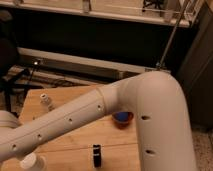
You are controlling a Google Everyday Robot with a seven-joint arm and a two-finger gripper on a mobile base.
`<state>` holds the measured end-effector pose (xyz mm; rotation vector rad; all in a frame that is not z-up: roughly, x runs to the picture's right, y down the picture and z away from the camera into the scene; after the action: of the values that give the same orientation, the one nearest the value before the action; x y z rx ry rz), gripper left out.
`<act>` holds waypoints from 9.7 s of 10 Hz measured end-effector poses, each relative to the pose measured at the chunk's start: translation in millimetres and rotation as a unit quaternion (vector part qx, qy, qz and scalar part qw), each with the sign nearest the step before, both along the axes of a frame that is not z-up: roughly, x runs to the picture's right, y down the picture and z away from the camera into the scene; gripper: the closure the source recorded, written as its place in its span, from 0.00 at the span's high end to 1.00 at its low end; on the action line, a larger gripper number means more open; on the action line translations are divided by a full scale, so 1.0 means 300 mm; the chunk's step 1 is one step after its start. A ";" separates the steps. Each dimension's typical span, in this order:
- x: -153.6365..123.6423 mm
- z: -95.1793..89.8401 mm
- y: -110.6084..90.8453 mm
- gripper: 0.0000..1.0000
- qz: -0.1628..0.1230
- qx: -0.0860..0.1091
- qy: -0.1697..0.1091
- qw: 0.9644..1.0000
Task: Place the ceramic cup over the eraser
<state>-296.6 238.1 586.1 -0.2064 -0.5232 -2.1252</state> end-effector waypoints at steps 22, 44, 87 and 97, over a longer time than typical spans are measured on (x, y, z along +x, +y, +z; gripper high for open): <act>0.168 0.243 -0.092 0.00 0.083 -0.036 0.008 0.996; 1.027 -0.098 -0.288 0.00 0.238 -0.016 0.099 0.966; 0.812 0.129 0.073 0.54 0.135 -0.034 0.061 0.988; 0.793 0.032 -0.019 0.80 0.189 -0.026 0.045 0.981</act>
<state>-58.7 232.4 595.6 -0.2123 -0.5208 -1.7256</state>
